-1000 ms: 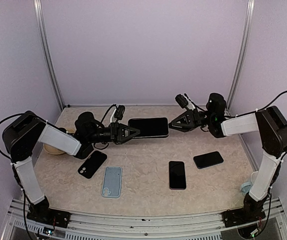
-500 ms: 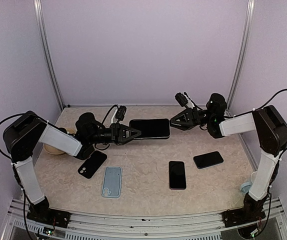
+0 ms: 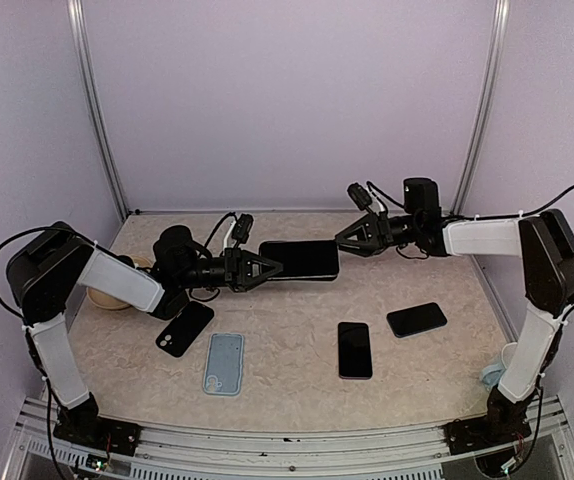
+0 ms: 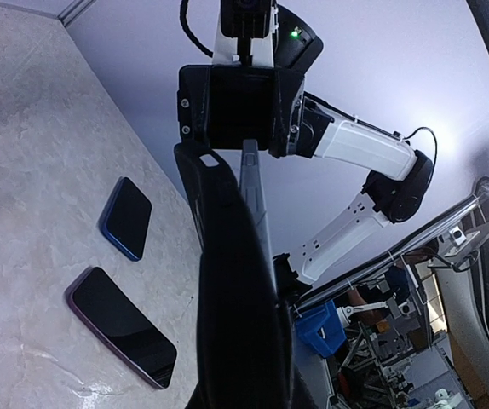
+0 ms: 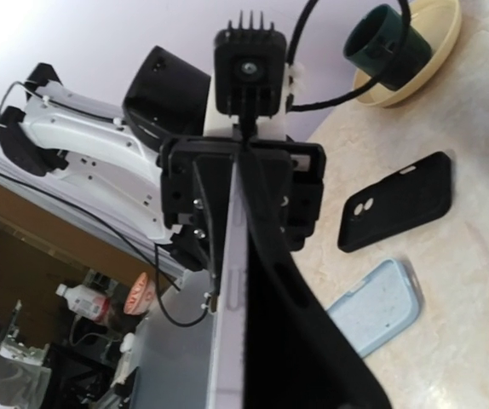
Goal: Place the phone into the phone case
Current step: Press the top right corner of the phone case.
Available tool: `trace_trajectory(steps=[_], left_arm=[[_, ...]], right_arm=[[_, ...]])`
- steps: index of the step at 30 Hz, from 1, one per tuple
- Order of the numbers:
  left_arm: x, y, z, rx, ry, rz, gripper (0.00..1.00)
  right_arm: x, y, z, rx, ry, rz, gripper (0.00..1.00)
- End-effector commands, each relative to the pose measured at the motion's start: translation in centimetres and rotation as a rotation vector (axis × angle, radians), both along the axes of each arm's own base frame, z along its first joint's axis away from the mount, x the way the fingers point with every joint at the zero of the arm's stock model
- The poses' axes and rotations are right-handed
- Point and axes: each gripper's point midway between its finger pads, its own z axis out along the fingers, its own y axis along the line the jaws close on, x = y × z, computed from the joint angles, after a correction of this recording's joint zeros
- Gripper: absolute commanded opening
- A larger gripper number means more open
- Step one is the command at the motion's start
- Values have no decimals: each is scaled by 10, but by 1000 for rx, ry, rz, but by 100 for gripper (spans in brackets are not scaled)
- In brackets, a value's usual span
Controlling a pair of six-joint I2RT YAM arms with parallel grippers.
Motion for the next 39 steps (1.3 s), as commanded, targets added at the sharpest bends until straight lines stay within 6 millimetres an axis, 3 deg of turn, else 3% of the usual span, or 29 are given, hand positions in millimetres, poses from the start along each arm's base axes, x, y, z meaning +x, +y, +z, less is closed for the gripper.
trace_trajectory(steps=[1,13,26,39], left_arm=[[-17,-1,48,-104,-174,-62,0],[-21,1,50,-112,-184,-67,0],[-21,1,50,-119,-182,-69,0],[-18,0,44,-112,-162,-65,0]], right_arm=[[9,-2,4,-37,-53,-64,49],[17,-9,11,-55,-103,-124,56],[-22,-6,21,67,-38,77,56],[-36,9,21,70,-42,150,46]])
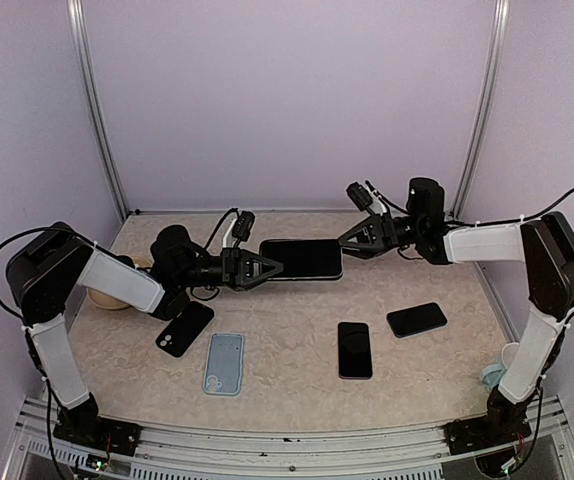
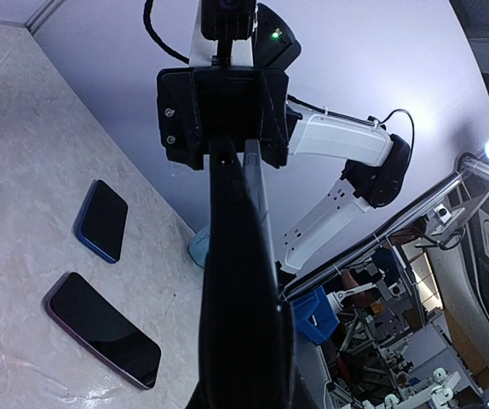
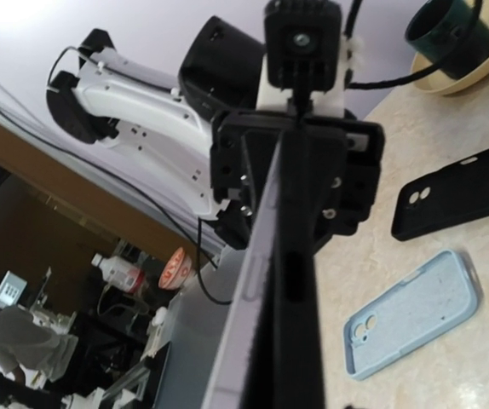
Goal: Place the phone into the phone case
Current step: Press the top right corner of the phone case.
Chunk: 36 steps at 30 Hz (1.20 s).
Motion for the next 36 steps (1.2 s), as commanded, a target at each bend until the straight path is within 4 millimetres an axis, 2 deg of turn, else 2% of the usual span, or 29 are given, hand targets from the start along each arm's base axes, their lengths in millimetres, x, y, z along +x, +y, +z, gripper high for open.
trace_trajectory(steps=[1,7,10,17,20,24,27,30,36], left_arm=[[-6,1,31,-78,-107,-9,0],[-5,1,29,-74,-102,-9,0],[-5,0,28,-71,-98,-8,0],[-3,0,24,-61,-86,-3,1],[-2,0,24,-59,-84,0,10],[0,0,22,-53,-79,4,28],[1,0,22,-48,-78,11,33],[3,0,20,-40,-76,20,32],[8,-1,15,-16,-68,34,10]], right_arm=[[-8,7,5,16,-28,52,45],[-15,11,5,18,-28,84,31],[-17,13,5,20,-29,96,28],[-18,14,7,23,-27,103,9],[-18,14,6,22,-21,104,0],[-15,15,5,17,-20,88,0],[-8,18,1,-10,-11,57,0],[-1,20,0,-36,-28,27,0],[3,20,3,-49,-42,-1,0]])
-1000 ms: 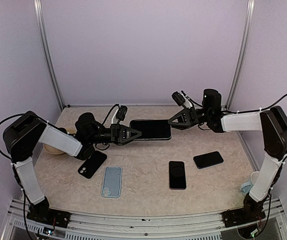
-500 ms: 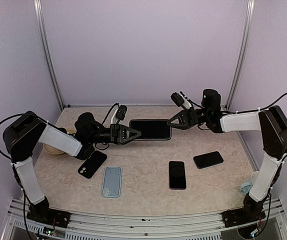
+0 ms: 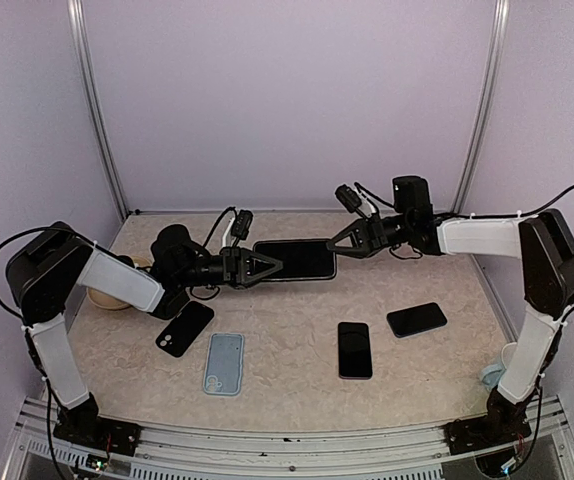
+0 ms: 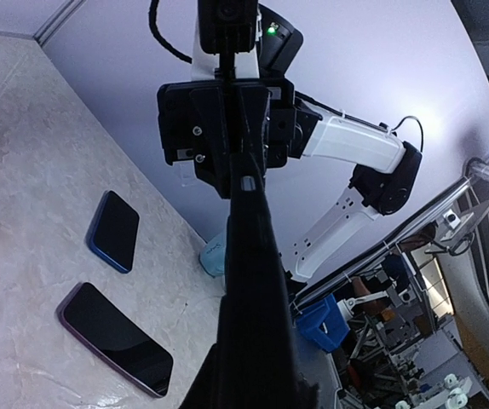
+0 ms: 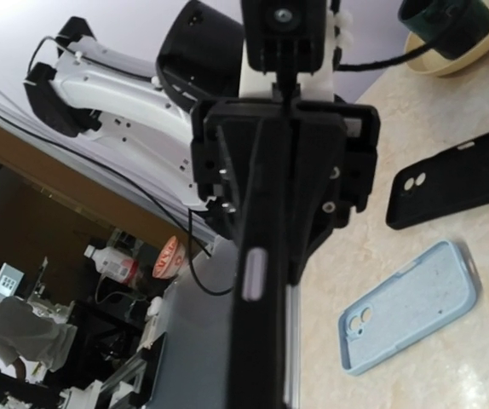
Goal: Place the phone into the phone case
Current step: Press the top right corner of the phone case, then press the corner of the phone case at the bottom right corner of the phone case.
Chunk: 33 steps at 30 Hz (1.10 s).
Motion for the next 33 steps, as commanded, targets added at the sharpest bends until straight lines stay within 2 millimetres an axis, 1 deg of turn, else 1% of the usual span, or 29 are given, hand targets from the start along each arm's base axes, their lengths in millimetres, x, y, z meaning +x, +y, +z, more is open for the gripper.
trace_trajectory(steps=[1,3,6,7,10,11,16,21,25,28,33], left_arm=[[3,-2,14,-9,-52,8,7],[4,-3,11,2,-51,14,0],[5,-2,12,10,-62,26,0],[6,-2,12,11,-64,31,0],[6,-1,16,7,-78,39,0],[6,0,18,3,-85,42,0],[6,7,27,-21,-105,65,0],[6,14,39,-56,-125,83,0],[6,15,42,-64,-129,83,0],[6,16,43,-67,-130,89,0],[7,19,44,-70,-136,108,0]], right_arm=[[2,3,10,-5,-59,-21,0],[4,3,10,-13,-62,-29,0],[5,4,9,-22,-62,-34,0],[5,4,10,-23,-61,-35,4],[5,3,11,-26,-63,-41,23],[4,3,11,-28,-63,-43,28],[3,2,9,-35,-58,-50,44],[1,0,4,-44,-57,-64,54],[0,-1,0,-52,-52,-73,57],[0,-1,-1,-52,-48,-77,57],[-7,1,-1,-47,-52,-66,55]])
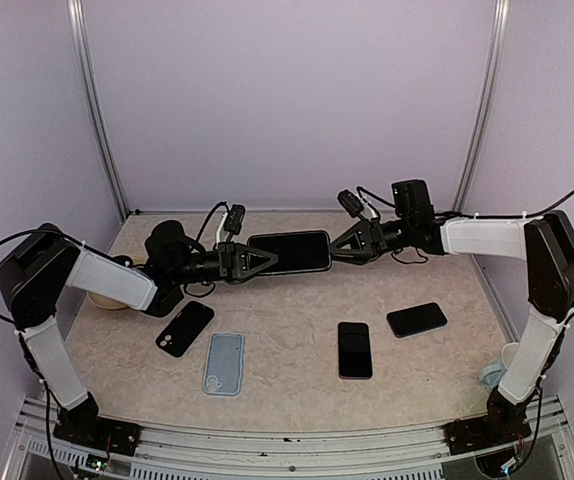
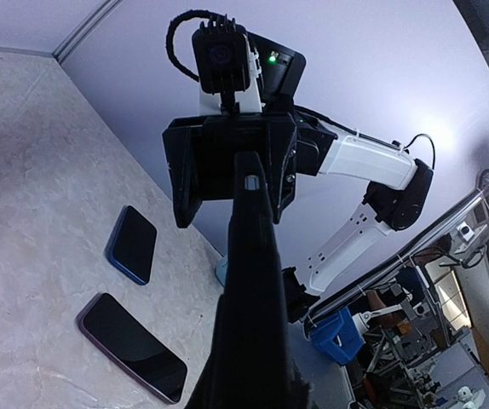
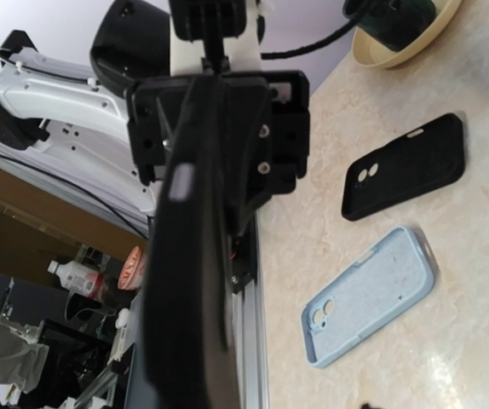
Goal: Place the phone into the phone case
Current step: Press the corner of the phone case at the bottom right corner of the phone case.
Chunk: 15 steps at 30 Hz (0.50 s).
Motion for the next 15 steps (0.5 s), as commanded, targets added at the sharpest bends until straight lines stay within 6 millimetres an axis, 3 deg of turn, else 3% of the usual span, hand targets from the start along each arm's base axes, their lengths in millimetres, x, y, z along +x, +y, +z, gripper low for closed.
trace_trajectory(steps=[1,10,15], left_arm=[[-3,10,37,-82,-116,31,0],[-2,11,37,-85,-115,40,0],[-1,12,34,-81,-107,49,0]], right_arm=[[-11,3,14,20,-49,10,55],[-23,13,10,18,-55,45,52],[-27,17,10,20,-61,62,44]])
